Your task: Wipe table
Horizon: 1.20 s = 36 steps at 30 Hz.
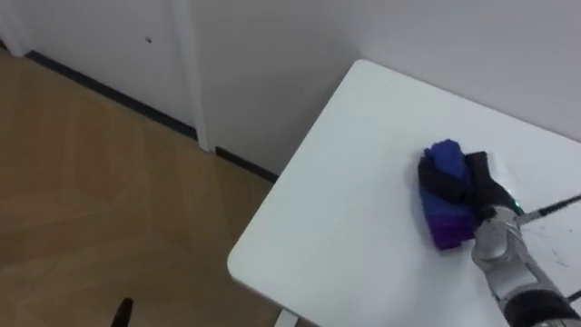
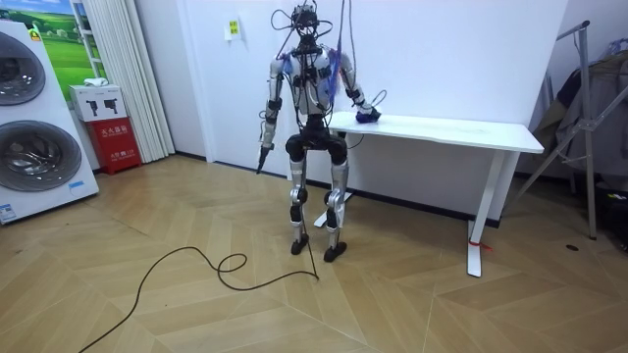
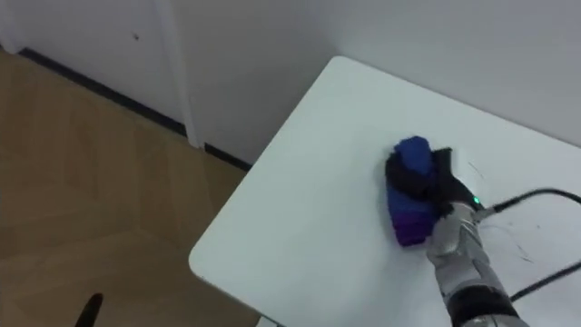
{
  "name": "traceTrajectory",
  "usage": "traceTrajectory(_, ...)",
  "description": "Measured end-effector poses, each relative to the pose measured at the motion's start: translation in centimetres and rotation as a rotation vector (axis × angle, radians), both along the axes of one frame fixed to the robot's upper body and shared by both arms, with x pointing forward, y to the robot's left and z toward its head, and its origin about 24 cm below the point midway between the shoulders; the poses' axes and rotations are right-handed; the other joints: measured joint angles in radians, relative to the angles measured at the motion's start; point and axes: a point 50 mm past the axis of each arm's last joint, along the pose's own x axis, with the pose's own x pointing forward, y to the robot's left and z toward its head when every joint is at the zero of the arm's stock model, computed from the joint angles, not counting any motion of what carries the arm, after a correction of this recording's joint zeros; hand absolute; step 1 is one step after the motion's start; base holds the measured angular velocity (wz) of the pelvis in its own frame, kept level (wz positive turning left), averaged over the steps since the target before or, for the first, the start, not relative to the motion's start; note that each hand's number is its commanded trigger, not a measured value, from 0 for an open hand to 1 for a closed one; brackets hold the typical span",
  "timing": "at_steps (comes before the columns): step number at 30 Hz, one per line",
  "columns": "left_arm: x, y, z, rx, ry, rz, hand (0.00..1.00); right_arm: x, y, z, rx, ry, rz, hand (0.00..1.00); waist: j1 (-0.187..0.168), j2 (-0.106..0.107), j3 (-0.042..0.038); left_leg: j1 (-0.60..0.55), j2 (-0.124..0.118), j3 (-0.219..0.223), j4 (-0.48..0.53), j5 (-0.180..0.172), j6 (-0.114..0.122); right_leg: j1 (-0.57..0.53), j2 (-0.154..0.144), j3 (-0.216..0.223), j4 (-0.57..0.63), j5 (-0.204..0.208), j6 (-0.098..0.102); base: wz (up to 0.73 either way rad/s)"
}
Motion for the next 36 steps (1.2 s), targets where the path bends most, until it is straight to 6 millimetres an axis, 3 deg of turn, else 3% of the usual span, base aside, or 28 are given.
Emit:
traceTrajectory(3, -0.3, -0.3, -0.1, 0.014, 0.002, 0.009, 0.00, -1.9, -1.2, -0.7, -0.015, 0.026, -0.053, 1.00, -0.021, 0.006, -0.0034, 0.007, -0.004, -0.006, 0.007, -0.009, 0.007, 0.024, -0.002, -0.001, 0.001, 0.002, 0.004, 0.00)
traceTrajectory(5, 0.2, -0.7, -0.1, 0.012, -0.017, 0.000, 0.00, -1.7, -1.1, -0.6, -0.013, 0.022, -0.053, 1.00, -0.018, 0.011, -0.0056, 0.012, -0.007, -0.001, 0.010, -0.008, 0.008, 0.027, -0.005, 0.000, 0.000, 0.001, 0.006, -0.19)
traceTrajectory(8, 1.6, -2.0, -0.3, -0.015, -0.045, -0.023, 0.00, 0.4, 0.4, 0.0, -0.020, 0.025, -0.023, 1.00, 0.008, 0.027, -0.0062, 0.023, -0.004, 0.033, 0.006, -0.008, 0.008, 0.022, -0.006, 0.033, 0.001, -0.002, 0.012, -0.40)
traceTrajectory(9, 2.3, -2.7, -0.4, -0.029, -0.054, -0.038, 0.00, 1.6, 1.4, 0.6, -0.035, 0.032, 0.012, 1.00, 0.021, 0.035, -0.0041, 0.022, 0.001, 0.051, 0.005, -0.008, 0.006, 0.010, -0.002, 0.052, 0.003, -0.002, 0.013, -0.57)
traceTrajectory(11, 3.1, -3.9, -0.7, -0.057, -0.052, -0.075, 0.00, 3.7, 4.4, 1.8, -0.063, 0.032, 0.142, 1.00, 0.047, 0.044, -0.0076, 0.023, 0.008, 0.088, -0.009, -0.002, -0.002, -0.018, 0.006, 0.084, 0.017, 0.003, 0.005, -0.62)
traceTrajectory(13, 3.8, -4.7, -0.9, -0.098, -0.036, -0.086, 0.00, 7.2, 11.2, 4.4, -0.130, -0.008, 0.440, 1.00, 0.067, 0.055, -0.0006, 0.014, 0.027, 0.123, -0.021, 0.006, -0.016, -0.053, 0.021, 0.102, 0.023, 0.010, -0.013, -0.48)
traceTrajectory(15, 4.7, -5.1, -0.7, -0.120, -0.048, -0.095, 0.00, 9.0, 15.3, 6.2, -0.158, -0.023, 0.615, 1.00, 0.074, 0.051, 0.0045, 0.002, 0.035, 0.121, -0.025, 0.014, -0.025, -0.072, 0.029, 0.101, 0.023, 0.010, -0.021, 0.02)
traceTrajectory(16, 5.0, -5.3, -0.7, -0.132, -0.054, -0.097, 0.00, 9.8, 16.5, 7.3, -0.168, -0.040, 0.673, 1.00, 0.100, 0.050, 0.0069, -0.004, 0.035, 0.115, -0.028, 0.022, -0.028, -0.076, 0.030, 0.090, 0.020, 0.010, -0.023, 0.29)
traceTrajectory(18, 4.5, -5.4, -0.8, -0.144, -0.044, -0.090, 0.00, 10.3, 16.7, 8.1, -0.167, -0.053, 0.683, 1.00, 0.118, 0.049, 0.0073, -0.009, 0.034, 0.092, -0.029, 0.024, -0.028, -0.074, 0.027, 0.074, 0.018, 0.007, -0.021, 0.44)
traceTrajectory(20, 3.3, -4.9, -1.0, -0.141, -0.023, -0.067, 0.00, 10.3, 16.1, 7.9, -0.177, -0.045, 0.672, 1.00, 0.123, 0.043, 0.0106, -0.010, 0.034, 0.077, -0.028, 0.024, -0.028, -0.066, 0.026, 0.054, 0.017, 0.005, -0.019, 0.39)
traceTrajectory(21, 2.5, -4.5, -1.0, -0.131, -0.009, -0.060, 0.00, 9.9, 14.9, 7.1, -0.191, -0.016, 0.645, 1.00, 0.116, 0.034, 0.0166, -0.010, 0.033, 0.060, -0.025, 0.024, -0.028, -0.056, 0.022, 0.040, 0.014, 0.004, -0.017, 0.48)
traceTrajectory(23, 1.4, -3.9, -1.0, -0.118, 0.005, -0.039, 0.00, 8.1, 12.0, 4.7, -0.160, 0.016, 0.563, 1.00, 0.110, 0.021, 0.0179, -0.008, 0.025, 0.050, -0.024, 0.024, -0.028, -0.040, 0.014, 0.026, 0.009, 0.001, -0.012, 0.46)
traceTrajectory(26, -2.2, -2.2, -1.0, -0.066, 0.071, 0.000, 0.00, 4.5, 8.0, 2.4, -0.139, -0.017, 0.438, 1.00, 0.066, 0.016, 0.0202, 0.014, 0.010, 0.051, -0.019, 0.017, -0.016, -0.004, 0.001, 0.021, -0.002, -0.004, -0.003, 0.22)
traceTrajectory(27, -3.3, -1.4, -0.8, -0.034, 0.097, 0.004, 0.00, 3.1, 5.9, 1.8, -0.151, -0.017, 0.365, 1.00, 0.042, 0.010, 0.0213, 0.020, 0.002, 0.050, -0.019, 0.015, -0.014, 0.010, -0.006, 0.019, -0.003, -0.007, 0.003, 0.33)
traceTrajectory(28, -4.0, -0.6, -0.5, -0.003, 0.112, 0.002, 0.00, 1.2, 3.4, 1.2, -0.169, -0.005, 0.274, 1.00, 0.019, 0.008, 0.0196, 0.025, -0.001, 0.053, -0.019, 0.006, 0.000, 0.020, -0.009, 0.016, -0.001, -0.012, 0.011, 0.33)
traceTrajectory(31, -4.0, 1.4, 0.4, 0.068, 0.111, -0.008, 0.00, -2.8, -1.6, 0.0, -0.210, 0.070, 0.097, 1.00, -0.007, -0.003, 0.0133, 0.041, -0.001, 0.067, -0.018, -0.003, 0.013, 0.033, -0.010, 0.025, 0.000, -0.010, 0.018, -0.04)
traceTrajectory(34, -3.5, 2.2, 0.8, 0.090, 0.082, 0.005, 0.00, -5.7, -4.4, -0.9, -0.209, 0.157, -0.035, 1.00, -0.022, -0.002, -0.0028, 0.062, 0.002, 0.087, -0.014, -0.012, 0.014, 0.052, -0.010, 0.030, 0.001, -0.010, 0.019, -0.26)
traceTrajectory(36, -2.8, 1.9, 0.7, 0.080, 0.061, -0.002, 0.00, -6.0, -4.9, -0.8, -0.214, 0.157, -0.055, 1.00, -0.037, 0.005, -0.0046, 0.068, 0.002, 0.093, -0.012, -0.018, 0.014, 0.063, -0.010, 0.028, -0.001, -0.009, 0.019, -0.26)
